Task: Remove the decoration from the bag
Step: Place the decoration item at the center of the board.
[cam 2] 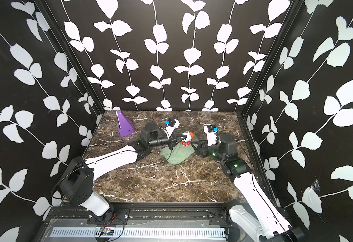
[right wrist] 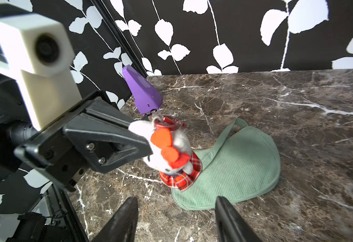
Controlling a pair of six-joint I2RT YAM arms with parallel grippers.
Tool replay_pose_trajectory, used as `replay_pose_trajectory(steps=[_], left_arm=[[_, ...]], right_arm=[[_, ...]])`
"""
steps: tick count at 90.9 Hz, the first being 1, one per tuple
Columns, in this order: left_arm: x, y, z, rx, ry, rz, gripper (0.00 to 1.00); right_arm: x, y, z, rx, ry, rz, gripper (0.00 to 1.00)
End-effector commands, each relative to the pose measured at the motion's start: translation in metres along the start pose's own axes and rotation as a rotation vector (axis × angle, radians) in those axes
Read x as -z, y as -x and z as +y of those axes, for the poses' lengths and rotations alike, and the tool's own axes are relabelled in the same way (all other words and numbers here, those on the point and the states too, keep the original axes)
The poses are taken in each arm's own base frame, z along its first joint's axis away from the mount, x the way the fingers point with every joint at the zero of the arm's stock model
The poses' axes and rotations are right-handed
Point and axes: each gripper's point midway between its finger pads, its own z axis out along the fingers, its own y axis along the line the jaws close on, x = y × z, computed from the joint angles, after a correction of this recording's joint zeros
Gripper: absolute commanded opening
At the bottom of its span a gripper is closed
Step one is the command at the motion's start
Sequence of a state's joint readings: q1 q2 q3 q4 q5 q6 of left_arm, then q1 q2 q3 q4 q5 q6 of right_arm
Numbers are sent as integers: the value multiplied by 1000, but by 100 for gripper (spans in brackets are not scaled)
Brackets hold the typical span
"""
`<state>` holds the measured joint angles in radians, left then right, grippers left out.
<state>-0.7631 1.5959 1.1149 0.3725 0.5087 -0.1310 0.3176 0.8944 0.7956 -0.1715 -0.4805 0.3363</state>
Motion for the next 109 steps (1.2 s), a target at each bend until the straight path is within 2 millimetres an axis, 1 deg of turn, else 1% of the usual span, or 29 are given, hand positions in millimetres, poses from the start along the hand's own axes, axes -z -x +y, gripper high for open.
replay_pose_trajectory(steps=[1,10,15,19,23,27,37,38,40,47,49,54,61,65,71,84,91,95,97,99,102,105,107,109], left_arm=[[-1,0,18,37,96,52,0],[-3,-22,37,110,169,126,0],[0,-34,48,166,216,151,0],[6,-46,59,219,264,175,0],[14,-58,66,272,300,206,0],[22,-73,68,316,335,244,0],[52,-104,65,373,421,342,0],[58,-109,71,385,443,351,0],[67,-114,74,401,471,365,0],[88,-134,73,418,513,392,0],[93,-137,74,409,530,387,0],[107,-147,78,408,591,390,0],[130,-168,87,433,680,422,0],[141,-175,90,449,716,419,0],[148,-180,95,461,739,383,0],[151,-195,95,491,748,398,0],[152,-203,95,506,749,418,3],[155,-204,94,505,756,417,11],[156,-202,94,499,758,411,18],[158,-200,94,492,762,406,28],[160,-194,94,476,769,394,40],[163,-188,94,458,776,387,49],[163,-180,94,437,773,374,57],[166,-172,94,416,778,369,62]], right_arm=[[9,2,-8,41,-58,-25,60],[16,3,-15,55,-119,-36,59],[19,4,-18,59,-143,-40,58],[20,4,-21,60,-160,-39,58],[21,3,-24,60,-177,-32,58],[22,2,-28,58,-200,-24,58],[22,0,-35,65,-239,-13,59],[22,0,-36,66,-243,-12,59],[23,0,-37,67,-251,-12,59],[22,1,-43,71,-277,-14,59],[21,0,-44,72,-283,-14,59],[20,2,-47,72,-294,-16,60],[18,4,-48,72,-300,-14,61],[18,5,-48,75,-299,-16,61],[17,6,-48,75,-298,-20,61],[16,7,-51,69,-308,-28,61],[16,6,-54,66,-322,-29,61],[17,6,-56,66,-334,-31,62],[18,5,-57,67,-341,-32,62],[19,5,-58,69,-350,-33,62],[21,6,-61,70,-368,-37,62],[22,6,-63,74,-382,-41,63],[24,7,-64,76,-393,-45,63],[26,7,-66,79,-408,-50,64]])
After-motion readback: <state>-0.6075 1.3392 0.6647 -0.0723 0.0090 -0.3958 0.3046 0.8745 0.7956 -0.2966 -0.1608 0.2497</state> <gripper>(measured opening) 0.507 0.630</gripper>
